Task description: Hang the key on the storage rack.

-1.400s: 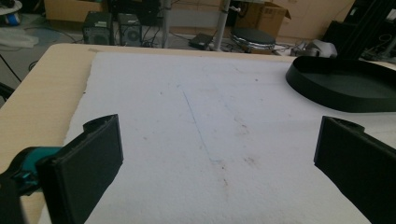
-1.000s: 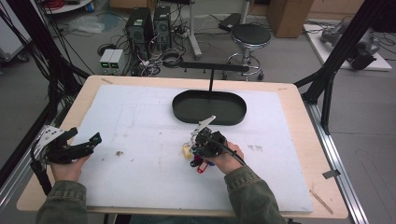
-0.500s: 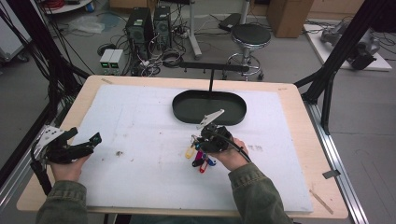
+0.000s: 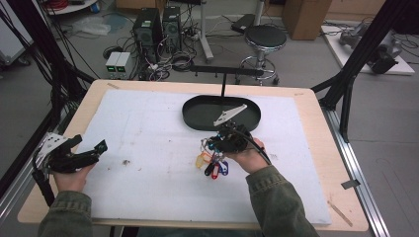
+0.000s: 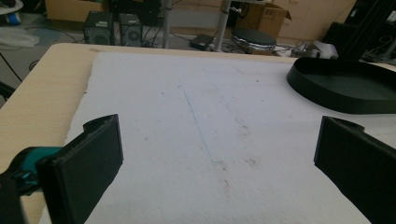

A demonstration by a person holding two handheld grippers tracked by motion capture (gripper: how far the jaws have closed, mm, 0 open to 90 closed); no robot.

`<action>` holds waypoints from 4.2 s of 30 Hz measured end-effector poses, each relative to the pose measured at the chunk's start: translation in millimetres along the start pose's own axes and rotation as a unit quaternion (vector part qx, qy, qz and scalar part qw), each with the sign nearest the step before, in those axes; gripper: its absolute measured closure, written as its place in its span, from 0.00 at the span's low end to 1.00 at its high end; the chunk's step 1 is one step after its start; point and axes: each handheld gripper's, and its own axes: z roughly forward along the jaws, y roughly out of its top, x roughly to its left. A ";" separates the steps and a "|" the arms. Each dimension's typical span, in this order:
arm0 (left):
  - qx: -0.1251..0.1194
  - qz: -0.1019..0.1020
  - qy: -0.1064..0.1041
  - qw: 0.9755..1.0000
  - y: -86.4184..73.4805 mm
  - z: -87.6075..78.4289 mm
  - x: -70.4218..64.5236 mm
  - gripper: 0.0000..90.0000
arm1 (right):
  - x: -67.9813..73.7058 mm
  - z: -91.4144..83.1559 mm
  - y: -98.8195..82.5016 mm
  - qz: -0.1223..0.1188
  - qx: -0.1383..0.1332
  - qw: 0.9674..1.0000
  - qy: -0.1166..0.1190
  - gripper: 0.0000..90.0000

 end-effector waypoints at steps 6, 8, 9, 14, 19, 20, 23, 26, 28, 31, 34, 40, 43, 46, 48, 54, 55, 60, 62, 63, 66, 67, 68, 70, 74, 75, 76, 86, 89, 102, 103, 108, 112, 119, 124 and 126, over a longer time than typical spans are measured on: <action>-0.001 -0.001 -0.001 1.000 0.0 0.3 0.4 0.02 | -4.2 -14.0 11.1 -0.005 -0.009 1.000 0.007 0.88; 0.000 -0.002 -0.002 1.000 0.1 0.1 0.8 0.02 | -6.0 -18.8 16.9 -0.010 -0.013 1.000 0.008 0.88; -0.001 -0.002 -0.001 1.000 0.1 0.0 0.9 0.02 | -6.8 -21.3 19.4 -0.009 -0.014 1.000 0.009 0.88; 0.000 -0.003 -0.002 1.000 0.0 0.0 0.9 0.02 | -11.9 -34.7 32.0 -0.015 -0.027 0.999 0.009 0.88; -0.002 -0.004 -0.002 1.000 0.1 0.2 1.3 0.02 | -16.5 -45.6 40.9 -0.011 -0.035 0.999 0.005 0.88; -0.002 -0.004 -0.003 1.000 0.1 0.3 1.4 0.02 | -17.8 -48.2 43.2 -0.012 -0.038 0.999 0.003 0.88; 0.001 -0.003 -0.003 1.000 0.0 0.5 1.5 0.02 | -21.5 -55.7 50.8 -0.015 -0.044 0.999 -0.001 0.88; -0.001 -0.006 -0.001 1.000 0.2 0.1 2.0 0.02 | -24.6 -62.6 58.0 -0.016 -0.054 0.998 -0.011 0.88; -0.002 -0.008 0.000 1.000 0.2 -0.2 2.4 0.02 | -27.3 -65.6 62.2 -0.016 -0.055 0.998 -0.013 0.88; -0.001 -0.008 -0.001 1.000 0.2 0.1 2.7 0.02 | -31.4 -68.6 67.9 -0.015 -0.057 0.998 -0.013 0.88; 0.000 -0.007 -0.002 1.000 0.0 0.8 2.1 0.02 | -36.7 -70.1 75.0 -0.011 -0.056 0.998 -0.007 0.88; 0.002 -0.007 -0.003 1.000 -0.2 1.3 2.2 0.02 | -45.4 -72.5 87.5 -0.007 -0.059 0.998 -0.006 0.88; 0.001 -0.008 -0.002 1.000 -0.2 1.3 2.5 0.02 | -51.4 -73.4 94.9 -0.005 -0.062 0.998 -0.005 0.88; 0.002 -0.009 -0.001 1.000 -0.2 1.4 2.9 0.02 | -57.4 -73.5 99.3 0.003 -0.065 0.998 -0.003 0.88; 0.001 -0.015 -0.005 1.000 0.0 1.3 3.2 0.02 | -62.8 -71.7 102.0 0.011 -0.065 0.998 -0.006 0.88; 0.001 -0.025 -0.008 1.000 0.0 1.7 5.0 0.02 | -68.5 -68.6 112.5 0.011 -0.066 0.998 -0.007 0.88; 0.001 -0.026 -0.007 1.000 -0.1 1.7 5.5 0.02 | -70.1 -67.6 114.2 0.009 -0.066 0.998 -0.008 0.88; -0.001 -0.028 -0.005 1.000 -0.2 2.4 6.9 0.02 | -78.1 -63.1 119.3 0.019 -0.061 0.998 -0.009 0.88; -0.001 -0.028 -0.004 1.000 -0.2 2.4 6.8 0.02 | -82.1 -60.6 121.6 0.022 -0.060 0.998 -0.011 0.88; -0.001 -0.028 -0.004 1.000 -0.1 2.3 6.8 0.02 | -83.9 -59.7 123.0 0.023 -0.056 0.998 -0.013 0.88; -0.002 -0.026 -0.004 1.000 -0.1 2.1 6.9 0.02 | -90.0 -57.9 126.4 0.027 -0.061 0.998 -0.017 0.88; -0.002 -0.027 -0.004 1.000 -0.2 2.3 6.9 0.02 | -92.0 -57.1 127.1 0.027 -0.062 0.998 -0.018 0.88; -0.001 -0.027 -0.003 1.000 -0.2 2.5 7.0 0.02 | -94.1 -56.6 127.8 0.029 -0.058 0.998 -0.019 0.88; -0.001 -0.027 -0.004 1.000 -0.3 2.6 7.0 0.02 | -97.9 -55.4 129.2 0.032 -0.056 0.998 -0.025 0.88; -0.003 -0.028 -0.003 1.000 -0.3 2.7 7.3 0.02 | -105.7 -55.1 130.9 0.039 -0.062 0.997 -0.025 0.88; -0.003 -0.028 -0.003 1.000 -0.3 2.8 7.3 0.02 | -107.0 -54.9 131.4 0.041 -0.063 0.997 -0.024 0.88; -0.003 -0.028 -0.003 1.000 -0.3 2.7 7.3 0.02 | -109.0 -54.8 131.8 0.041 -0.063 0.997 -0.026 0.88; -0.006 -0.028 -0.004 1.000 -0.3 3.0 7.2 0.02 | -128.4 -48.7 133.0 0.065 -0.067 0.995 -0.043 0.88; -0.005 -0.027 -0.004 1.000 -0.3 3.2 7.1 0.02 | -136.0 -43.9 131.8 0.074 -0.072 0.994 -0.048 0.88; -0.004 -0.025 -0.008 1.000 -0.4 3.9 6.7 0.02 | -155.1 -28.0 127.2 0.101 -0.061 0.990 -0.071 0.88; -0.004 -0.025 -0.007 1.000 -0.3 3.8 6.7 0.02 | -155.9 -27.7 127.0 0.102 -0.059 0.990 -0.073 0.88; -0.005 -0.027 -0.007 1.000 -0.5 4.2 7.0 0.02 | -158.2 -24.0 126.1 0.099 -0.057 0.990 -0.079 0.87; -0.003 -0.026 -0.007 1.000 -0.5 4.3 6.8 0.02 | -158.6 -22.4 125.2 0.104 -0.054 0.990 -0.077 0.80; -0.002 -0.025 -0.007 1.000 -0.7 4.7 6.0 0.02 | -156.7 -28.6 125.3 0.130 -0.077 0.986 -0.073 0.61; -0.002 -0.025 -0.008 1.000 -0.6 4.7 5.9 0.02 | -151.5 -31.4 123.7 0.140 -0.088 0.984 -0.069 0.22; -0.002 -0.026 -0.008 1.000 -0.6 4.6 5.7 0.02 | -149.5 -31.3 123.2 0.145 -0.083 0.983 -0.074 0.11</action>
